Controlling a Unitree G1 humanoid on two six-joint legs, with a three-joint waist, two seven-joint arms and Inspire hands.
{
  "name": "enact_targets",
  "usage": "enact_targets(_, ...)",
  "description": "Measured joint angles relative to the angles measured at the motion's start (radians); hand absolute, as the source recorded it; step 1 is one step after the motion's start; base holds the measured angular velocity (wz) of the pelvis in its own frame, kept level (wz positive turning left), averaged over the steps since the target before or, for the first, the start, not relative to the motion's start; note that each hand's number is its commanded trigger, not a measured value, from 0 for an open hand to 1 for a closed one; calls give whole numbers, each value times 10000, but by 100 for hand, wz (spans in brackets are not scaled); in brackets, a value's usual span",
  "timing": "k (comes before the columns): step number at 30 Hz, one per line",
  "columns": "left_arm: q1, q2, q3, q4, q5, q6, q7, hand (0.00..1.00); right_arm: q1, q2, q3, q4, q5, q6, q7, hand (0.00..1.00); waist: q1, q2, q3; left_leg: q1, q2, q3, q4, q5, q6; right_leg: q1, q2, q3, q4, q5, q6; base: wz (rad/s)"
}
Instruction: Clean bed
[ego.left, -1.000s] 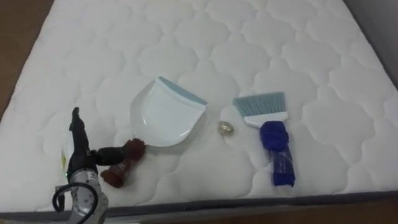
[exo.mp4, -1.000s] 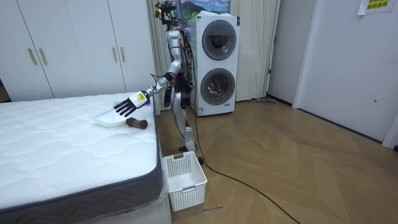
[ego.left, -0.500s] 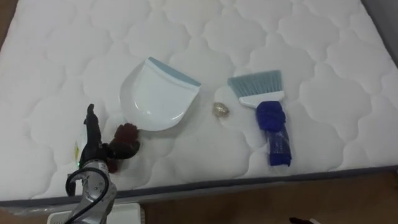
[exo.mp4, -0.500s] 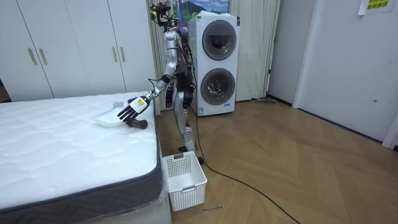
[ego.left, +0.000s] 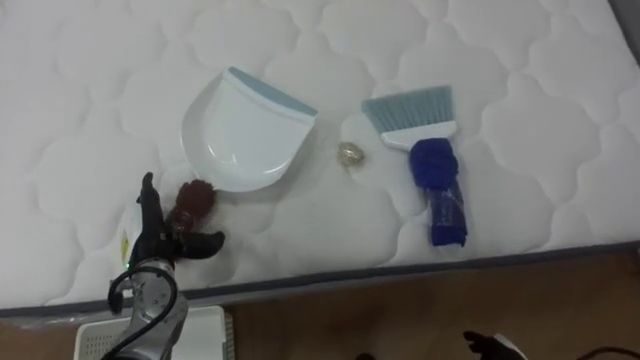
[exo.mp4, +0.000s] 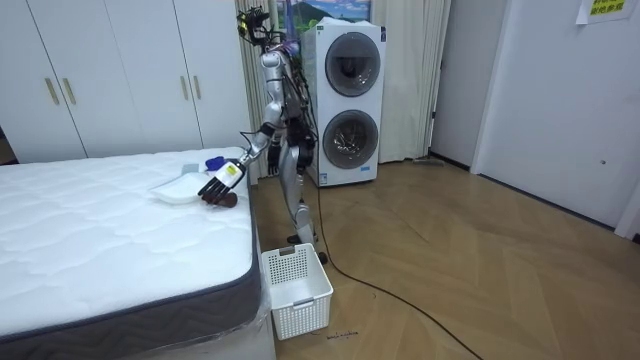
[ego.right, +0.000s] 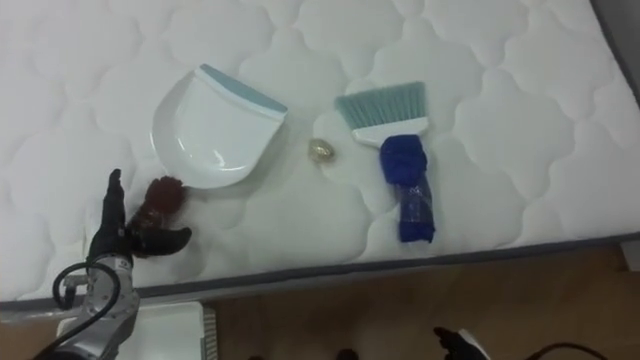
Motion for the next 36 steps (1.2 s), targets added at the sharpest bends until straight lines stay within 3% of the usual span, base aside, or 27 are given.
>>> enact_targets(4, -219, 8, -41, 289, -11, 0, 10, 0, -3, -7, 42, -17, 123, -5, -92, 0, 72, -10, 20, -272, 86, 315, 225, -6, 10, -299, -36, -8, 201, -13, -35, -3)
enact_targets(9, -621, 243, 12, 366, -9, -2, 137, 0, -3, -77, 366, -42, 770, -15, -99, 0, 81, -15, 21, -782, 155, 462, 803, -72, 106, -793, -151, -41, 718, -109, -190, -1)
enact_targets(15, -1035, 422, 10, 366, -583, -102, 508, 0, -10, -122, 439, -6, 1180, -117, -81, 0, -118, 5, 25, -1010, 263, 545, 1069, -161, 197, -979, -206, -96, 927, -203, -242, 5)
enact_targets(22, -1094, 457, -8, 368, -579, -101, 1113, 0, -2, -121, 444, -10, 1587, -100, -72, 0, -251, 44, 16, -1306, 351, 524, 1310, -151, 183, -1224, -199, -180, 1073, -135, -345, 0)
enact_targets(32, -1329, 644, -280, 367, -574, -102, 1500, 0, -149, -165, 829, -2, 1631, -105, -79, 0, -431, 209, 46, -1939, 462, 515, 1784, -169, 213, -1622, -214, -368, 1283, -135, -360, 5)
enact_targets(36, -1397, 722, -401, 368, -576, -102, 1541, 0, -176, -269, 916, -3, 1646, -100, -77, 0, -418, 367, 112, -1953, 466, 539, 1781, -175, 221, -1678, -228, -347, 1374, -140, -371, 1)
